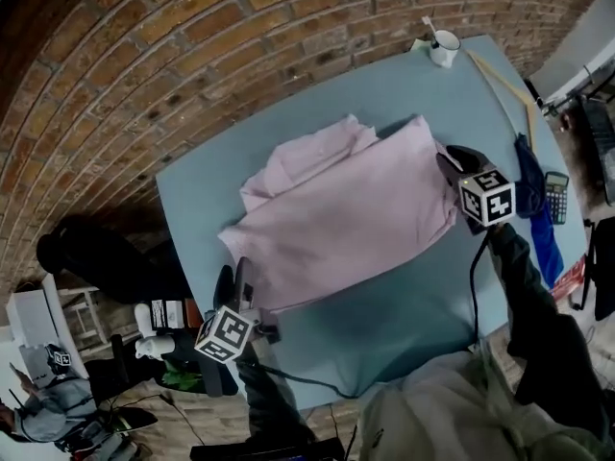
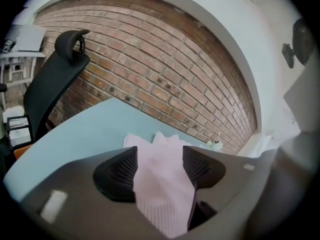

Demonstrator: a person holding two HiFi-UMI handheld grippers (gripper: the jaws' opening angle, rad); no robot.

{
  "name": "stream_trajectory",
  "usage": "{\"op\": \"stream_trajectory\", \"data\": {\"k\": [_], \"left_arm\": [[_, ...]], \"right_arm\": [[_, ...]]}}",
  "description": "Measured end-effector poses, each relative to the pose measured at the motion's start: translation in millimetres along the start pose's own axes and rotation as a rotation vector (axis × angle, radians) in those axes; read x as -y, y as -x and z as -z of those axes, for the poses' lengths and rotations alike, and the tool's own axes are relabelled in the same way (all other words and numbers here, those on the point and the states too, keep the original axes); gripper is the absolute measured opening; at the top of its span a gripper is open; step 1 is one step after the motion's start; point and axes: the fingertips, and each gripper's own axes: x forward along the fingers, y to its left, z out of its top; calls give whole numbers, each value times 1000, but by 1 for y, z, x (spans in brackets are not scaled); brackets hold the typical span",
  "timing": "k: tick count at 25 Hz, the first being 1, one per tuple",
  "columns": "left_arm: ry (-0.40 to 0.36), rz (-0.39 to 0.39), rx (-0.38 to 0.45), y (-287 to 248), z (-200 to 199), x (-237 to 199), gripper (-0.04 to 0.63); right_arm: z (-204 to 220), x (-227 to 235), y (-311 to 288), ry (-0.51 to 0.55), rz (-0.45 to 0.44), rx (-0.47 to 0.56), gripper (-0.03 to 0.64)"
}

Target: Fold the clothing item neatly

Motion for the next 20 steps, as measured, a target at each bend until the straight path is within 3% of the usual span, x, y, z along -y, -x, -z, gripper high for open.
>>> {"op": "stream_trajectory", "data": {"k": [2, 4, 6, 9, 16, 20], "left_arm": [[-32, 23, 14, 20, 11, 14, 210], [-58, 50, 22, 34, 28, 36, 147], [-74, 81, 22, 45, 50, 61, 77], [-51, 150, 32, 59, 82, 98, 31], [-91, 187, -2, 115, 147, 170, 8], [-86, 169, -9, 149, 180, 202, 8]], "right_arm": [[-5, -4, 33, -50, -13, 91, 93], [-6, -21, 61, -78, -47, 160, 30], [-2, -46, 82, -111, -97, 200, 9], [14, -86, 105, -136, -181, 213, 3], [57, -147, 173, -283, -389, 228, 2], [91, -162, 219, -213, -451, 192, 2]]}}
